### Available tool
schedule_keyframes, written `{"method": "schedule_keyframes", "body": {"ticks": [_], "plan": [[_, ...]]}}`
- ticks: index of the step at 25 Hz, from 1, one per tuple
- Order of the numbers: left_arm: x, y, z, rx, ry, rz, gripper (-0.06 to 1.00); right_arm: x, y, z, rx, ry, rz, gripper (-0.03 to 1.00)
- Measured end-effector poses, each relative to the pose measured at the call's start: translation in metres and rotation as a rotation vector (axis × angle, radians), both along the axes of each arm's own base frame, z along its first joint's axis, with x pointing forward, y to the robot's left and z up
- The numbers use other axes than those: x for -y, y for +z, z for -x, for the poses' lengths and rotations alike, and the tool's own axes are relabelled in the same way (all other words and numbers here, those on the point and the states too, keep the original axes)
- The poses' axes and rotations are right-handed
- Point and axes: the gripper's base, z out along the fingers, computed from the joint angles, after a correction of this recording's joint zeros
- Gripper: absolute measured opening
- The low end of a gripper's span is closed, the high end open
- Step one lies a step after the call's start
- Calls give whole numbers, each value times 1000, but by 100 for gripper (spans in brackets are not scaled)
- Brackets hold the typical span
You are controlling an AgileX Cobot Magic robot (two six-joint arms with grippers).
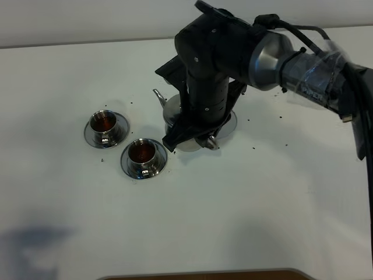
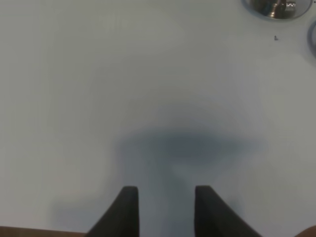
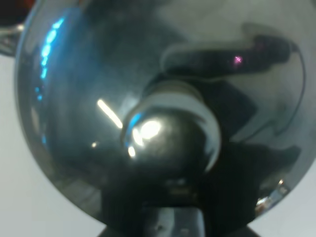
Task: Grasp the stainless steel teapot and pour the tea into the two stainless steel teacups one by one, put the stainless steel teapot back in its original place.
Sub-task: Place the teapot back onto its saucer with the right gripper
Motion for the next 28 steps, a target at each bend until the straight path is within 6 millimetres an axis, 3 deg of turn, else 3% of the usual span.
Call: {"method": "schedule_keyframes", "body": {"ticks": [4, 7, 13, 18, 28], "plan": [[0, 0, 0, 0, -1, -1, 32, 0, 7, 0, 18, 7, -31, 19], [0, 0, 0, 0, -1, -1, 32, 7, 23, -3, 44, -13, -58, 19], [0, 0, 0, 0, -1, -1, 32, 43, 42, -32, 90, -214, -114, 19], [0, 0, 0, 0, -1, -1, 32, 60, 37, -51, 90, -351, -150, 19], [0, 0, 0, 0, -1, -1, 32, 53, 2, -57, 14, -405, -137, 19]]}}
